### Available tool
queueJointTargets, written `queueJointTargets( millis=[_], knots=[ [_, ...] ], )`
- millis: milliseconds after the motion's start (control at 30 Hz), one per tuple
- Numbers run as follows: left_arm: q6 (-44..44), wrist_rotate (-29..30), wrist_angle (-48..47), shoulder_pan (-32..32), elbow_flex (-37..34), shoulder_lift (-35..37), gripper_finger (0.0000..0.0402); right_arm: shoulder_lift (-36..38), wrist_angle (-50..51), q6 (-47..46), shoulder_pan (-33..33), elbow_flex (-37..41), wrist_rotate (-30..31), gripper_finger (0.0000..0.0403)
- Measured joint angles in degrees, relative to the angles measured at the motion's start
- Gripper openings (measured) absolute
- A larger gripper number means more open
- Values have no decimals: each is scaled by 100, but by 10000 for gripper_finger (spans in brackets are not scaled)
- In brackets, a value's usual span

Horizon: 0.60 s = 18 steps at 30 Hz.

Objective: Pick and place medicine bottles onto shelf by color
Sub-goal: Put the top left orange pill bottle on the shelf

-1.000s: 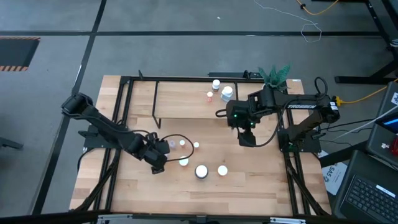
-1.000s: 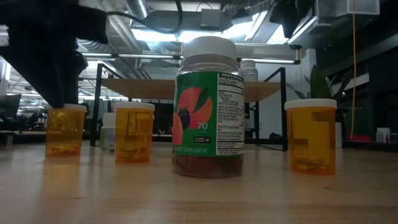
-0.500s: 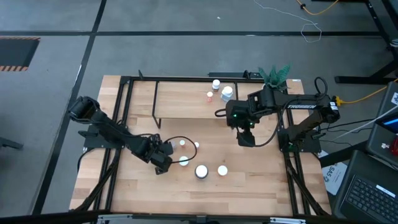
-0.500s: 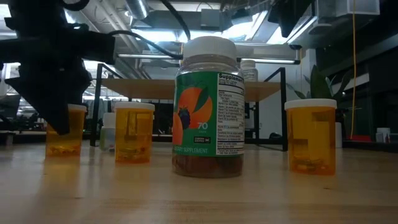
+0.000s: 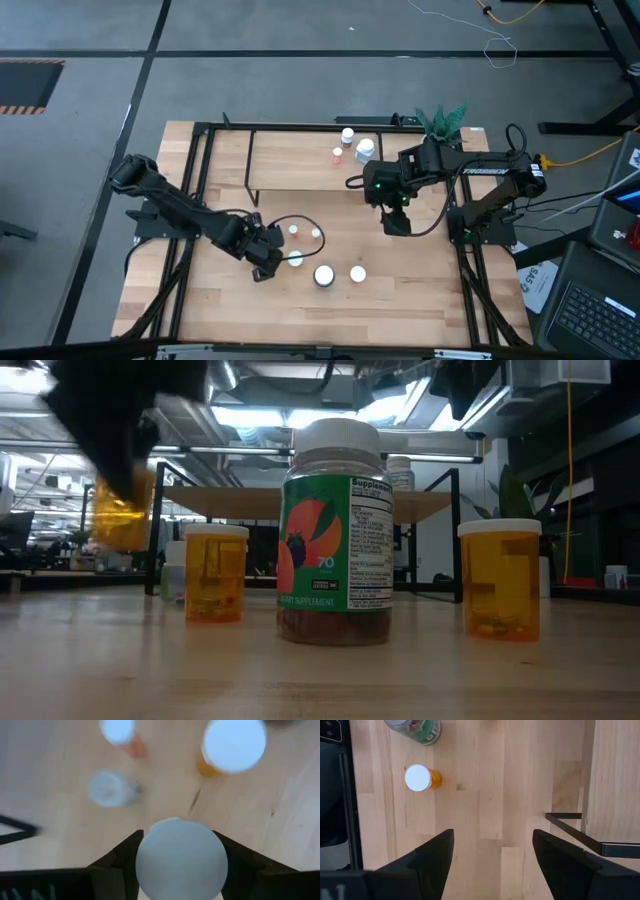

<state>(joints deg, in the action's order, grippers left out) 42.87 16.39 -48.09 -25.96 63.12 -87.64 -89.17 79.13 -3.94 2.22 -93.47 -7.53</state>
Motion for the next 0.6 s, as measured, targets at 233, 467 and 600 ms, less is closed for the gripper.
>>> queueJointTargets(
  millis=[233, 467, 600],
  knots=[
    [-823, 1090, -2223, 725, 1691, 2, 183, 0, 20, 13, 0, 0, 0, 272],
    [-1994, 1422, -3122, 2354, 3039, 7, 183, 0, 68, 137, 0, 0, 0, 272],
    [-2674, 665, -3030, 3692, 3265, 7, 183, -2, 66, 143, 0, 0, 0, 272]
  ],
)
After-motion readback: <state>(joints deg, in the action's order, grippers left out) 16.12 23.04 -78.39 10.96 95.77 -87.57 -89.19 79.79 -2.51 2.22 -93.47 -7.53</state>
